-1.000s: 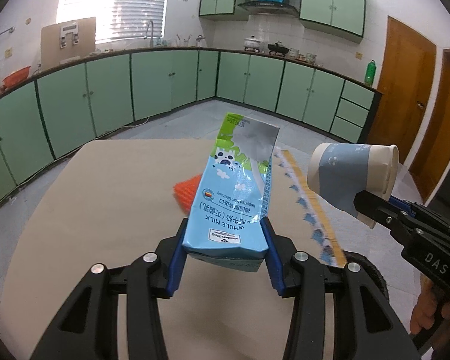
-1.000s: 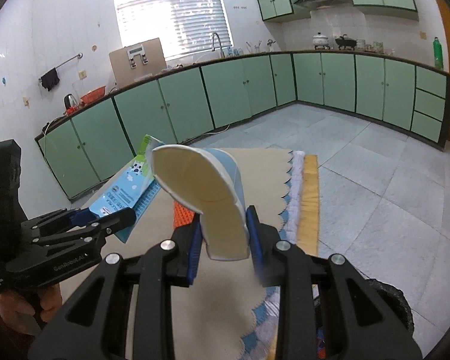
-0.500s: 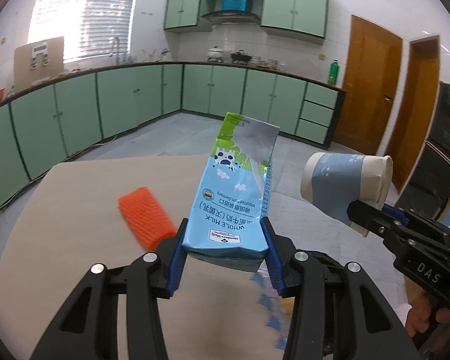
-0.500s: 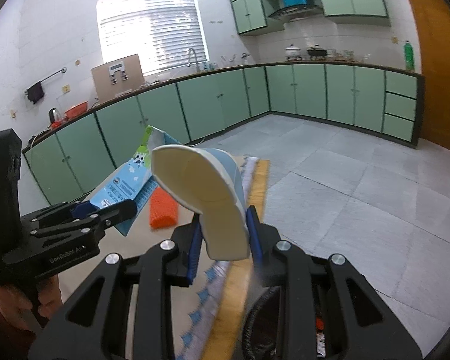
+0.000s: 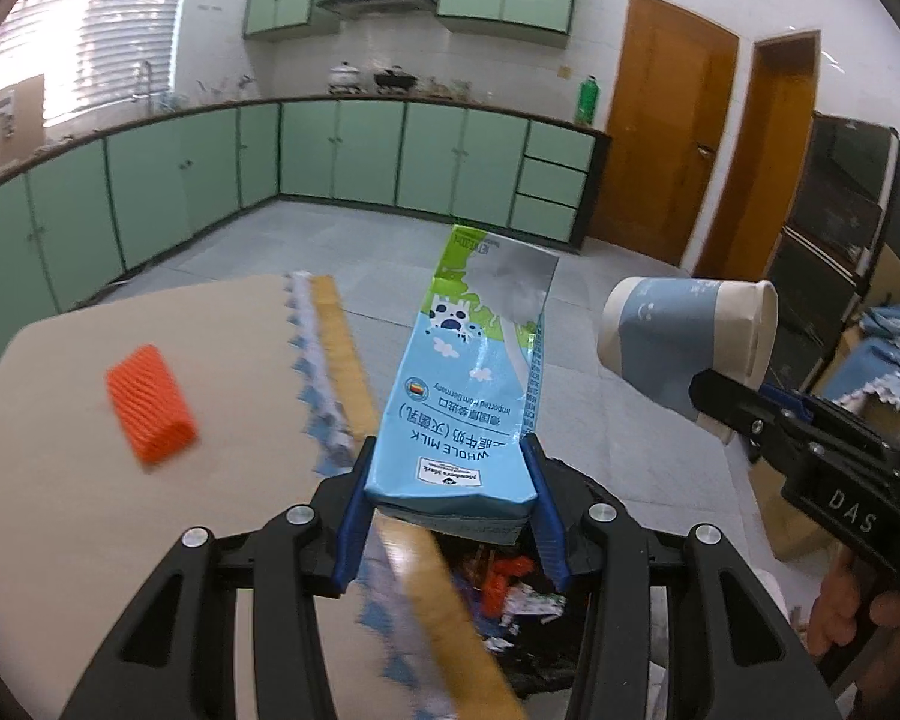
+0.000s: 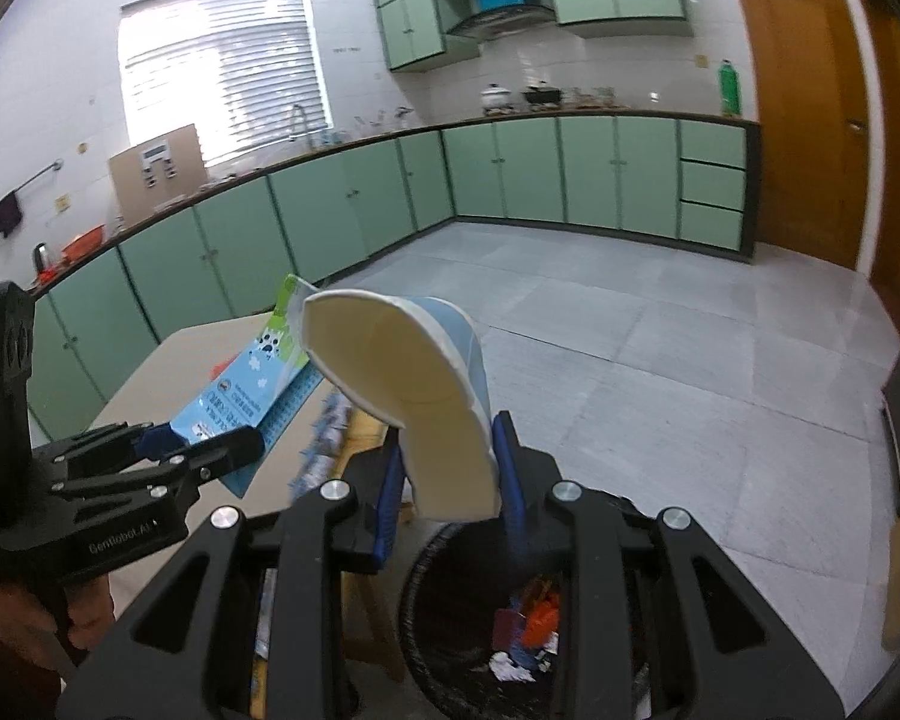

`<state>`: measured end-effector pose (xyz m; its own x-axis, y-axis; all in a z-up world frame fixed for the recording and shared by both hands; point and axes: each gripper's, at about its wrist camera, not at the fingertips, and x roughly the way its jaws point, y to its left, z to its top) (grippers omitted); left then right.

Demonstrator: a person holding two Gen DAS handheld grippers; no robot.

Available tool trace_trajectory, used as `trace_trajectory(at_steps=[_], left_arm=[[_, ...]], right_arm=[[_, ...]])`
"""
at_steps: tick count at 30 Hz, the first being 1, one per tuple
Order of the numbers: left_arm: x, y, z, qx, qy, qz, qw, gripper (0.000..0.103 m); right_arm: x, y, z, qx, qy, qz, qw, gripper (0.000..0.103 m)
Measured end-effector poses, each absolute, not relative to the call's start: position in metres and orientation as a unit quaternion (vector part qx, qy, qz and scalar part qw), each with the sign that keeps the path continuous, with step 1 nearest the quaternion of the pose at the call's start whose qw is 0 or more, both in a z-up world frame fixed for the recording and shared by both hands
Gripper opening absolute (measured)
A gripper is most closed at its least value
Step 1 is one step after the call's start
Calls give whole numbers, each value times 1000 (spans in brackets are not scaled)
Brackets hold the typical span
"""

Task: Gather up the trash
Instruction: 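Carry the blue milk carton and paper cup over the black bin, then open both tools to drop the carton and paper cup into the bin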

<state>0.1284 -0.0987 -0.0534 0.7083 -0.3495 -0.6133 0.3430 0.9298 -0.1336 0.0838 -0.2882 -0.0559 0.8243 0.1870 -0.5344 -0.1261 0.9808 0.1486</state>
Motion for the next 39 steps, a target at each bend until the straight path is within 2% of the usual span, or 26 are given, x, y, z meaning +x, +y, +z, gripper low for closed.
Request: trace_trajectory(at_steps=[24, 35, 38, 39], left_arm=[[136, -176, -101, 24, 350, -231, 908, 46], [148, -204, -132, 47, 390, -250, 885, 46], [154, -207, -138, 45, 403, -255, 878, 46], [155, -207, -139, 45, 405, -256, 877, 46]], right_arm=[[62, -345, -107, 74, 317, 2, 945, 28], [78, -361, -144, 90, 367, -21, 926, 37], [83, -362, -152, 88, 376, -27, 922, 42], [85, -362, -154, 87, 378, -29, 921, 47]])
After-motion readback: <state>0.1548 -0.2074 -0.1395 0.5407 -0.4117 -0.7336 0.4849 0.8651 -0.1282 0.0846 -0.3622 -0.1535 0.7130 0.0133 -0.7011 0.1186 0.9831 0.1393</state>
